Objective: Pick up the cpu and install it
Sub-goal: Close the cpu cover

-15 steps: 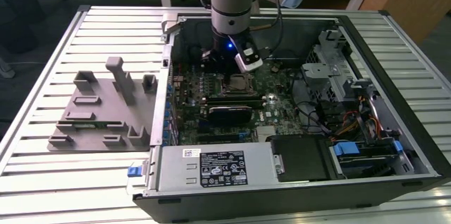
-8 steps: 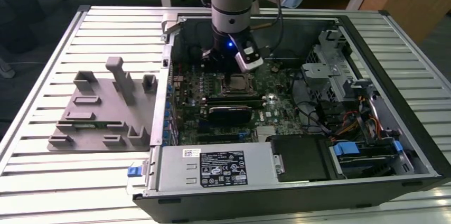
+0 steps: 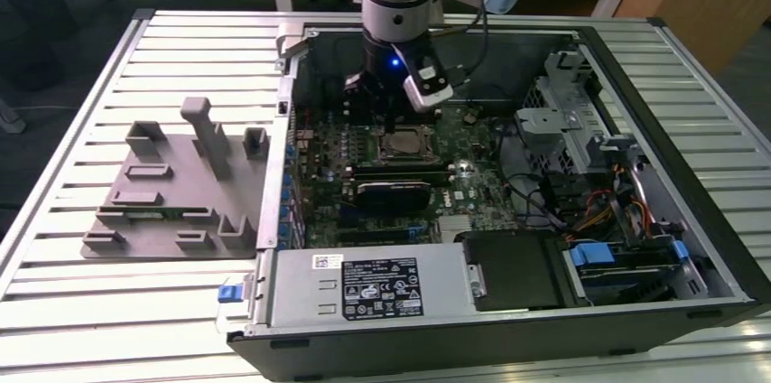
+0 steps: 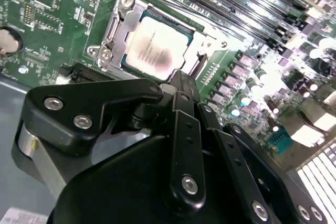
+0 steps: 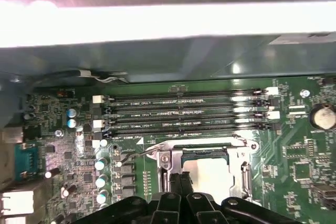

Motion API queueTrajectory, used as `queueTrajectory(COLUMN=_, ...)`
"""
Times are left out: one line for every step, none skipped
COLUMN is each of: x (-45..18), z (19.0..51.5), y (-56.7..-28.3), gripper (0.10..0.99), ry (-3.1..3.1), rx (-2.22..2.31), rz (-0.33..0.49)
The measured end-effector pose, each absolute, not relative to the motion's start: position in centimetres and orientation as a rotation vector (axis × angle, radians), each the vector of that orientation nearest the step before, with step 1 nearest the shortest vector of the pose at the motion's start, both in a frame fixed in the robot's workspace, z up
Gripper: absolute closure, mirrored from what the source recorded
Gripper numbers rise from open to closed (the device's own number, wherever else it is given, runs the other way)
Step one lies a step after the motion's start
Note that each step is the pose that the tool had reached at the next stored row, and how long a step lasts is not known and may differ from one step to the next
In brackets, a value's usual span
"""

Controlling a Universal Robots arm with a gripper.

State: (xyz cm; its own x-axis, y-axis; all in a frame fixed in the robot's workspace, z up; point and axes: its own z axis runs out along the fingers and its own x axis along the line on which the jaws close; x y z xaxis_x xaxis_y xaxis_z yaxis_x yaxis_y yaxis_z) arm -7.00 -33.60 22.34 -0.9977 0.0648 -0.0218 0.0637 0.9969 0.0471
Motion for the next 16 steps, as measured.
queueTrajectory(x=-7.0, z=22.6, y=-33.6, gripper=0.980, ry=3.116, rx=0.100, rz=0.072)
queueTrajectory(x=-7.0, z=22.7, y=-33.6, gripper=0.980, ry=3.116, rx=0.100, rz=0.072)
queueTrajectory(x=-7.0, z=22.8, y=-33.6, gripper=0.980, ry=3.116, rx=0.100, rz=0.072)
queueTrajectory(x=-7.0, z=22.8, y=-33.6, gripper=0.980, ry=3.115, rx=0.100, rz=0.072)
queueTrajectory(x=-7.0, z=22.8, y=-33.6, gripper=0.980, ry=3.115, rx=0.100, rz=0.073)
queueTrajectory(x=-7.0, z=22.8, y=-33.6, gripper=0.980, ry=3.115, rx=0.100, rz=0.073)
queueTrajectory(x=-7.0, z=22.8, y=-33.6, gripper=0.980, ry=3.115, rx=0.100, rz=0.073)
queueTrajectory(x=-7.0, z=22.8, y=-33.6, gripper=0.980, ry=3.115, rx=0.100, rz=0.072)
queueTrajectory(x=-6.9, z=22.8, y=-33.6, gripper=0.980, ry=3.116, rx=0.100, rz=0.072)
queueTrajectory(x=-6.8, z=22.8, y=-33.6, gripper=0.980, ry=3.116, rx=0.100, rz=0.071)
queueTrajectory(x=-6.6, z=22.8, y=-33.6, gripper=0.980, ry=3.116, rx=0.100, rz=0.070)
queueTrajectory(x=-6.4, z=22.8, y=-33.6, gripper=0.980, ry=3.116, rx=0.100, rz=0.069)
queueTrajectory(x=-6.1, z=22.8, y=-33.6, gripper=0.980, ry=3.116, rx=0.100, rz=0.067)
queueTrajectory(x=-5.8, z=22.8, y=-33.6, gripper=0.980, ry=3.117, rx=0.100, rz=0.066)
queueTrajectory(x=-5.5, z=22.8, y=-33.6, gripper=0.980, ry=3.117, rx=0.100, rz=0.066)
queueTrajectory(x=-5.3, z=22.8, y=-33.6, gripper=0.980, ry=3.118, rx=0.100, rz=0.065)
